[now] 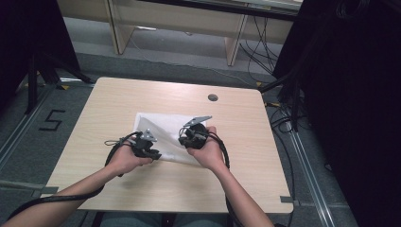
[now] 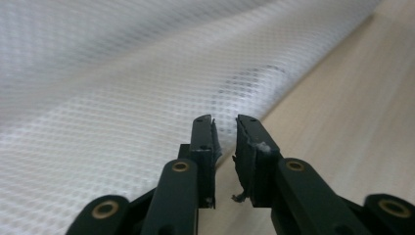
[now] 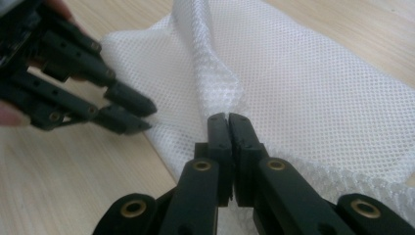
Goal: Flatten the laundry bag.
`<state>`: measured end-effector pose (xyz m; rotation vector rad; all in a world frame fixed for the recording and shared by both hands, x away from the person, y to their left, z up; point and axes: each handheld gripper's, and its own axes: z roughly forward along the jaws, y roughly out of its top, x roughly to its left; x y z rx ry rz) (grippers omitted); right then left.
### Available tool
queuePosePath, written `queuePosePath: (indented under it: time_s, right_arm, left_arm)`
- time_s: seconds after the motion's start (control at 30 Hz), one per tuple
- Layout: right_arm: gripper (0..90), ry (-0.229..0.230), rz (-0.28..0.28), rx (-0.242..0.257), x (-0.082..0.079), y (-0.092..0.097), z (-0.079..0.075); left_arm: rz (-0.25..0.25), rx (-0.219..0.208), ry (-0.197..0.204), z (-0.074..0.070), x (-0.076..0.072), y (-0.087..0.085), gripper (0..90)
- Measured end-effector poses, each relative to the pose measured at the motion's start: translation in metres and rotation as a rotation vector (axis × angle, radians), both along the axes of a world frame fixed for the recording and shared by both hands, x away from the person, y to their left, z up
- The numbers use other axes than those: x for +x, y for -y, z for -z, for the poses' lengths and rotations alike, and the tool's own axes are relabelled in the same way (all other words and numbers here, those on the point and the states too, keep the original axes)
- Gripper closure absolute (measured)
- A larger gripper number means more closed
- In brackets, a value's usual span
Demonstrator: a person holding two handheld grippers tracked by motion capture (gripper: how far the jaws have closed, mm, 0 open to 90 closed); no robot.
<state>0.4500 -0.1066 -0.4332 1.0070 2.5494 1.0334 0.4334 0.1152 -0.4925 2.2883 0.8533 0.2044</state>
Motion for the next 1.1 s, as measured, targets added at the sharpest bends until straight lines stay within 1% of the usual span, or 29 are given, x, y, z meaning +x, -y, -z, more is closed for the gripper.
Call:
queuePosePath:
  time_s: [0.03, 0.07, 0.1, 0.13, 0.2, 0.23, 0.27, 0.3, 0.33, 0.37, 0.4, 0.43, 0.47, 0.5, 0.53, 0.57, 0.6, 0.63, 0.67, 0.77, 0.8, 0.87, 0.9, 0.93, 0.97, 1.0, 1.03, 1.07, 1.1]
  right_arm:
    - [89.7, -0.003, 0.006, 0.003, 0.000, 0.000, -0.001]
    - [89.7, -0.012, 0.012, 0.008, 0.000, -0.001, -0.002]
    - [89.6, 0.016, 0.007, 0.011, 0.001, -0.002, -0.002]
    - [89.6, -0.003, 0.008, 0.006, 0.000, -0.002, -0.004]
    - [89.7, -0.004, 0.009, 0.008, -0.001, -0.002, -0.005]
    - [89.6, 0.007, 0.002, 0.006, -0.001, -0.002, -0.005]
    - [89.7, 0.011, -0.003, 0.005, -0.001, -0.003, -0.006]
    - [89.7, 0.008, -0.006, 0.006, -0.002, -0.003, -0.006]
    - [89.7, 0.006, -0.009, 0.009, -0.003, -0.004, -0.007]
    - [89.7, 0.017, -0.010, 0.022, -0.003, -0.005, -0.006]
    - [89.7, 0.017, -0.020, 0.016, -0.004, -0.005, -0.007]
    - [89.7, 0.008, -0.024, 0.011, -0.006, -0.005, -0.009]
    - [89.7, -0.005, -0.027, 0.019, -0.008, -0.005, -0.010]
    - [89.7, -0.005, -0.027, 0.019, -0.008, -0.005, -0.010]
    - [89.7, 0.006, -0.039, 0.017, -0.008, -0.005, -0.010]
    - [89.7, 0.029, -0.034, 0.028, -0.009, -0.005, -0.009]
    - [89.7, 0.025, -0.036, 0.026, -0.011, -0.005, -0.010]
    - [89.7, 0.023, -0.043, 0.026, -0.011, -0.004, -0.010]
    - [89.7, 0.012, -0.048, 0.020, -0.012, -0.003, -0.012]
    - [89.7, 0.006, -0.045, 0.027, -0.015, -0.003, -0.015]
    - [89.7, 0.019, -0.058, 0.024, -0.014, -0.002, -0.014]
    - [89.7, 0.002, -0.046, 0.030, -0.017, -0.002, -0.016]
    - [89.7, 0.008, -0.052, 0.025, -0.017, -0.001, -0.015]
    - [89.7, 0.008, -0.052, 0.025, -0.017, -0.001, -0.015]
    - [89.7, 0.003, -0.056, 0.031, -0.018, -0.001, -0.015]
    - [89.7, 0.001, -0.052, 0.033, -0.019, 0.000, -0.015]
    - [89.7, 0.015, -0.048, 0.038, -0.019, -0.001, -0.013]
    - [89.7, 0.012, -0.059, 0.030, -0.019, 0.001, -0.014]
    - [89.7, -0.003, -0.057, 0.037, -0.020, 0.000, -0.014]
  left_arm:
    - [0.008, 0.005, -0.005, 0.001, 0.000, 0.001, 78.6]
    - [0.037, 0.052, -0.016, 0.000, 0.002, 0.001, 80.4]
    - [-0.005, 0.015, -0.013, 0.003, 0.001, 0.004, 83.0]
    - [-0.005, 0.026, -0.014, 0.003, 0.002, 0.005, 84.8]
    - [0.007, 0.036, -0.011, 0.004, 0.004, 0.004, 87.1]
    - [-0.002, 0.027, -0.009, 0.005, 0.005, 0.005, 87.8]
    - [0.007, 0.056, -0.016, 0.004, 0.006, 0.004, 88.0]
    - [-0.019, 0.039, -0.010, 0.006, 0.007, 0.007, 88.3]
    - [-0.018, 0.045, -0.010, 0.007, 0.008, 0.007, 88.5]
    - [-0.027, 0.036, 0.000, 0.008, 0.008, 0.008, 88.8]
    - [-0.028, 0.032, -0.003, 0.008, 0.009, 0.009, 88.9]
    - [-0.029, 0.043, -0.007, 0.007, 0.010, 0.009, 88.9]
    - [-0.041, 0.037, -0.003, 0.008, 0.011, 0.010, 88.8]
    - [-0.046, 0.046, 0.006, 0.008, 0.012, 0.010, 88.8]
    - [-0.048, 0.047, 0.007, 0.008, 0.012, 0.011, 88.8]
    - [-0.047, 0.054, -0.002, 0.007, 0.014, 0.011, 88.8]
    - [-0.027, 0.078, -0.001, 0.006, 0.016, 0.009, 88.7]
    - [-0.033, 0.075, -0.001, 0.006, 0.017, 0.010, 88.7]
    - [-0.056, 0.049, -0.002, 0.008, 0.018, 0.011, 88.6]
    - [-0.077, 0.040, 0.002, 0.008, 0.020, 0.012, 88.6]
    - [-0.076, 0.035, 0.001, 0.008, 0.020, 0.012, 88.6]
    - [-0.083, 0.036, 0.002, 0.008, 0.022, 0.011, 88.6]
    - [-0.079, 0.040, -0.012, 0.008, 0.023, 0.011, 88.4]
    - [-0.082, 0.037, -0.013, 0.008, 0.023, 0.011, 88.4]
    - [-0.060, 0.060, 0.001, 0.007, 0.023, 0.008, 88.3]
    - [-0.058, 0.059, 0.003, 0.007, 0.023, 0.008, 88.0]
    - [-0.057, 0.057, 0.004, 0.007, 0.023, 0.008, 87.5]
    - [-0.052, 0.057, 0.003, 0.007, 0.023, 0.007, 86.9]
    - [-0.075, 0.026, 0.000, 0.007, 0.021, 0.009, 86.5]
